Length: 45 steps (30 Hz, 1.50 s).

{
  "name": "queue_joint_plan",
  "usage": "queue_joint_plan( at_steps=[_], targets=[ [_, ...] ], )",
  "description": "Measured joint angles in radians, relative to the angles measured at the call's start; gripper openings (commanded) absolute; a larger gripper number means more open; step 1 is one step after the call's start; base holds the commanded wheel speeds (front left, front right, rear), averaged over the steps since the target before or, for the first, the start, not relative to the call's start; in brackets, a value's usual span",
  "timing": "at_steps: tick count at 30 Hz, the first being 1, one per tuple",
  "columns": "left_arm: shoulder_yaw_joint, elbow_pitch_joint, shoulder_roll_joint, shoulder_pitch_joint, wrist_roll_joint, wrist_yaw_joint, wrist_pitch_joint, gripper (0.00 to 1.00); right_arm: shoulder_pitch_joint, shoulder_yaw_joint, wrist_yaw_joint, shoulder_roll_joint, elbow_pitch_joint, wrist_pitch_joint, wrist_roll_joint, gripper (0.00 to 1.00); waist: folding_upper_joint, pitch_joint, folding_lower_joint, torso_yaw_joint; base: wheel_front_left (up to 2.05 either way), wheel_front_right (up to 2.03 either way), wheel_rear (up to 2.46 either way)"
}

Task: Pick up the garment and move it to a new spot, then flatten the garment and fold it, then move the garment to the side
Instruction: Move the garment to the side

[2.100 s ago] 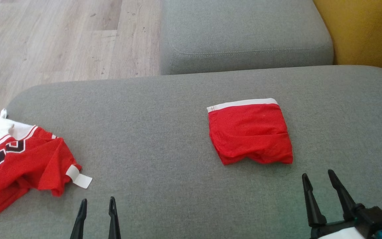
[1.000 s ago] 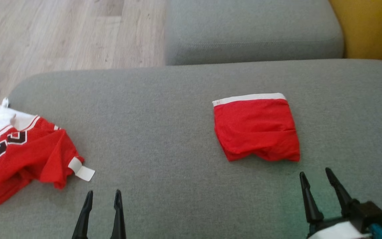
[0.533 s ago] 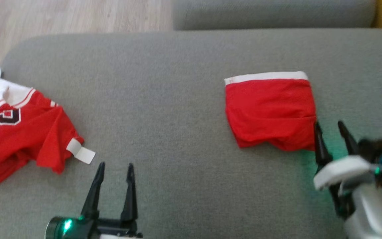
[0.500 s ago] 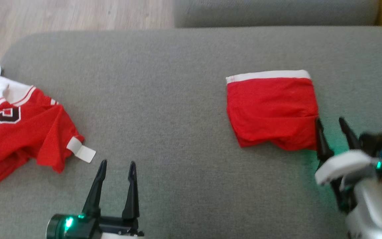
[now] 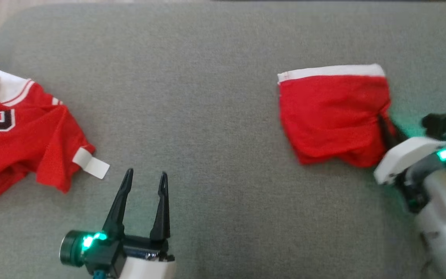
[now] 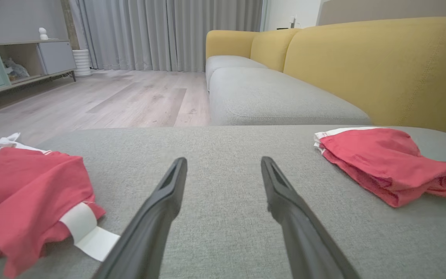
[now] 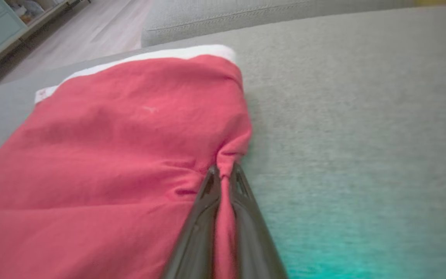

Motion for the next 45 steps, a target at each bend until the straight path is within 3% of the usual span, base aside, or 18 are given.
queue_joint_plan(
  at_steps=[4,5,8,15,17,22,29,30,31,35,38,45],
  targets=[
    [-0.002,-0.006,-0.001,-0.040,0.004,-0.006,0.000,1.00,-0.033,0.023,0.000,-0.112,-0.013,-0.011,-0.007,0.00,0.0000,0.044,0.0001,-0.031,0.00,0.00,0.00],
    [0.002,-0.015,-0.001,-0.069,0.016,-0.016,0.000,1.00,-0.052,0.038,0.000,-0.179,-0.026,0.003,-0.020,0.00,0.0000,0.072,0.0001,-0.053,0.00,0.00,0.00],
    [0.006,-0.020,0.002,-0.119,0.034,-0.041,0.000,1.00,-0.090,0.057,0.000,-0.280,-0.041,0.035,-0.046,0.00,0.0000,0.123,0.0001,-0.087,0.00,0.00,0.00],
    [0.000,-0.013,0.006,-0.244,0.063,-0.086,0.000,1.00,-0.151,0.013,0.000,-0.473,-0.040,0.064,-0.065,0.00,0.0000,0.241,0.0003,-0.141,0.00,0.00,0.00],
    [-0.007,-0.008,0.005,-0.285,0.069,-0.094,0.000,1.00,-0.163,-0.034,0.000,-0.500,-0.049,0.062,-0.054,0.00,-0.0001,0.278,0.0003,-0.155,0.00,0.00,0.00],
    [-0.027,0.009,0.002,-0.345,0.070,-0.102,0.000,1.00,-0.188,-0.058,0.000,-0.539,-0.098,0.083,-0.166,0.00,-0.0001,0.345,0.0003,-0.175,0.00,0.00,0.00],
    [-0.053,0.030,-0.001,-0.355,0.058,-0.102,0.000,1.00,-0.182,-0.185,0.000,-0.527,-0.095,0.145,-0.358,0.00,0.0000,0.328,-0.0001,-0.167,0.00,0.00,0.00],
    [-0.053,0.033,-0.001,-0.355,0.055,-0.101,0.000,1.00,-0.179,-0.214,0.000,-0.518,-0.095,0.148,-0.381,0.94,0.0000,0.321,-0.0001,-0.164,0.00,0.00,0.00],
    [-0.053,0.034,-0.001,-0.354,0.055,-0.100,0.000,1.00,-0.174,-0.238,0.000,-0.507,-0.103,0.145,-0.411,1.00,0.0000,0.314,-0.0001,-0.161,0.00,0.00,0.00],
    [-0.054,0.037,-0.002,-0.347,0.050,-0.083,0.000,1.00,-0.132,-0.322,0.000,-0.419,-0.171,0.119,-0.503,1.00,0.0000,0.276,-0.0001,-0.147,0.00,0.00,0.00],
    [-0.052,0.041,-0.002,-0.318,0.039,-0.075,0.000,1.00,-0.086,-0.342,0.000,-0.304,-0.238,0.111,-0.518,1.00,0.0000,0.234,-0.0001,-0.140,0.00,0.00,0.00],
    [-0.016,0.094,-0.002,-0.194,-0.023,-0.048,0.000,1.00,0.109,-0.185,0.000,-0.058,-0.321,0.006,-0.413,1.00,0.0000,0.101,-0.0002,-0.137,0.00,0.00,0.00]
  ],
)
